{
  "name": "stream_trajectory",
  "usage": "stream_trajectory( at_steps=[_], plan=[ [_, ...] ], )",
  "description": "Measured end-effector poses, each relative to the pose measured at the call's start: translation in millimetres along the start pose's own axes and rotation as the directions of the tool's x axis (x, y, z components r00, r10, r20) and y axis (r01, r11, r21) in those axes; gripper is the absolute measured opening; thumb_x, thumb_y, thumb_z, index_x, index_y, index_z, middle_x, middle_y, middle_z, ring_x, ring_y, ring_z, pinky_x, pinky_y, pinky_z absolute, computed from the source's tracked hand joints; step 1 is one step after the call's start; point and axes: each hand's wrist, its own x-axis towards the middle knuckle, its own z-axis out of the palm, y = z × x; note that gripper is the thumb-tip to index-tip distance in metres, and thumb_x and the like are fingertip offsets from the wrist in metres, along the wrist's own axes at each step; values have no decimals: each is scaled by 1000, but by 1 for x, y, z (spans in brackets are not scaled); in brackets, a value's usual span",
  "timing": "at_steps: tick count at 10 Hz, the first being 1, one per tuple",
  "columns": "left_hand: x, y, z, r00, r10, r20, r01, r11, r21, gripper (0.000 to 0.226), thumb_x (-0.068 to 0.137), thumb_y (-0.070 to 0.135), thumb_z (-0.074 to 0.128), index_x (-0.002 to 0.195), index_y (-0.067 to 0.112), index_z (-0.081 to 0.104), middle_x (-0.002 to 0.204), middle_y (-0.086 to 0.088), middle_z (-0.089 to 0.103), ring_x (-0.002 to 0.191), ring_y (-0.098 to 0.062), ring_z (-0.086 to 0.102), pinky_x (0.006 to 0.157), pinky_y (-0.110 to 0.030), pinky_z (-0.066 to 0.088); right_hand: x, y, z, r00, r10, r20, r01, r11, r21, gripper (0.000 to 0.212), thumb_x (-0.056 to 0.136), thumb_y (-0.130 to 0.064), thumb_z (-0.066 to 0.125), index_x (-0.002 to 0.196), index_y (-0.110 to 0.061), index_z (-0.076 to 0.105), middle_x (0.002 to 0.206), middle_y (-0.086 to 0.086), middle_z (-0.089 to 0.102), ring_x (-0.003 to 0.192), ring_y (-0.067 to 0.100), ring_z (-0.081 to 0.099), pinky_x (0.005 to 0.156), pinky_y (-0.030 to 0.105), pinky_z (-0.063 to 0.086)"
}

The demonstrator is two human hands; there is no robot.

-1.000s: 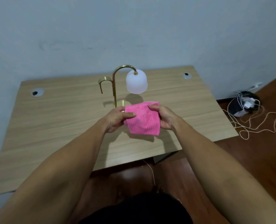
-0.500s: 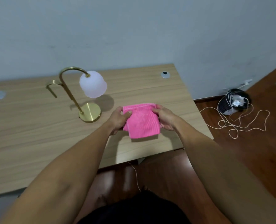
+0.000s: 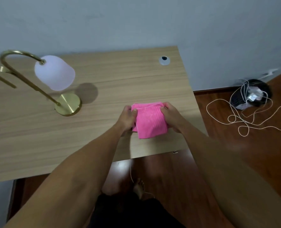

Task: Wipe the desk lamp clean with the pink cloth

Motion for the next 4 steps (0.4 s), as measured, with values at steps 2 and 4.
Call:
stream_trajectory(
  at_steps=[2,4],
  plan=[
    [10,-3,14,999,-48,2,49,996,-75,27,108,30,43,124,8,45,79,-12,61,55,-22,56,49,-34,51,8,14,-4,992,-24,-120,8,991,-135,32,102,-16,47,128,-6,62,124,14,66,116,31,60,94,38,47],
    [-3,-4,0,991,-131,-26,129,990,-58,15,99,31,59,96,21,48,80,-12,63,63,-25,56,71,-48,53,6,19,-9,964,-149,-219,71,942,-329,38,101,-13,48,136,1,57,130,25,61,121,39,59,104,41,46]
  ],
)
